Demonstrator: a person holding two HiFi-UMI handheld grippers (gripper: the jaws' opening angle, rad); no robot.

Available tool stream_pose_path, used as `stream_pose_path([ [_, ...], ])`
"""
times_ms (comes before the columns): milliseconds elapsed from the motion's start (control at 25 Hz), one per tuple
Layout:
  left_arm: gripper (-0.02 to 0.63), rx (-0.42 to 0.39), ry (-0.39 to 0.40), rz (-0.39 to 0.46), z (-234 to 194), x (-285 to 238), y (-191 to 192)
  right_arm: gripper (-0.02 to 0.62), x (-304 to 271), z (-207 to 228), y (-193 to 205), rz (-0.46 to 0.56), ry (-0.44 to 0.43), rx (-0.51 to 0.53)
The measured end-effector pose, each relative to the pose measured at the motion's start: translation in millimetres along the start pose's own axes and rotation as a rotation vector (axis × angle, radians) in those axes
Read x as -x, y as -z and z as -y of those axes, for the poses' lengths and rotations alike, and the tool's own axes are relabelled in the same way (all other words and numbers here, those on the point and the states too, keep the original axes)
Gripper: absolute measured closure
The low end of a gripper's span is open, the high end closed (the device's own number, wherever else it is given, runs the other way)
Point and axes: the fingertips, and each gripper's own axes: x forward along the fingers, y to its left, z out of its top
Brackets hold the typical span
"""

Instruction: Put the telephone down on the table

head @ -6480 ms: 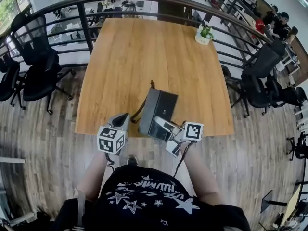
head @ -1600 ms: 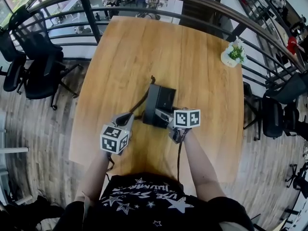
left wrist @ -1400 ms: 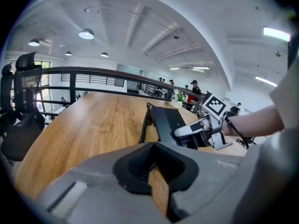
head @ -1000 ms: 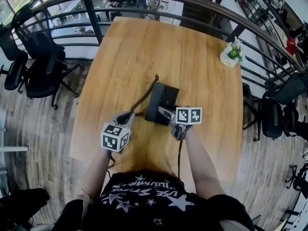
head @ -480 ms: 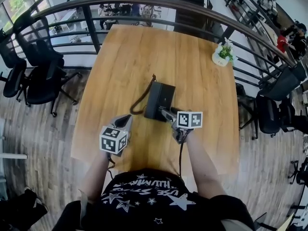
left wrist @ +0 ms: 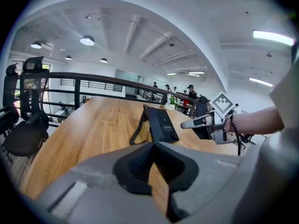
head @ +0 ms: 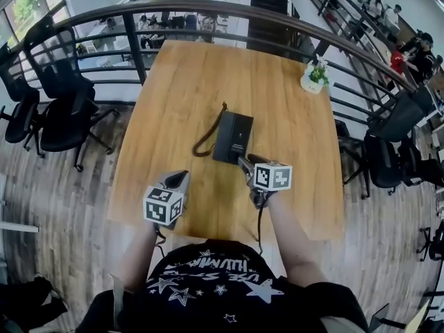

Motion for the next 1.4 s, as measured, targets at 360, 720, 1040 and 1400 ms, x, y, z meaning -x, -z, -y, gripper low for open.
stream_pose_path([
  [360, 0.604, 0.008, 0.027, -0.018, 10, 46, 33, 0.484, 26, -60, 29, 0.030, -0.011, 0.021],
  [720, 0.604, 0.015, 0.070, -0.061, 24, 91, 79, 0.595, 59, -89, 68, 0.081, 0.092, 0.020],
  [1040, 0.604, 0.016, 0.092, -0.098, 38, 112, 112, 0.595, 86, -103, 99, 0.112, 0.125, -0.010],
  [1400, 0.603, 0.041, 0.046, -0.066, 71, 119, 107, 0.595, 119, -92, 112, 0.120, 0.083, -0.039],
])
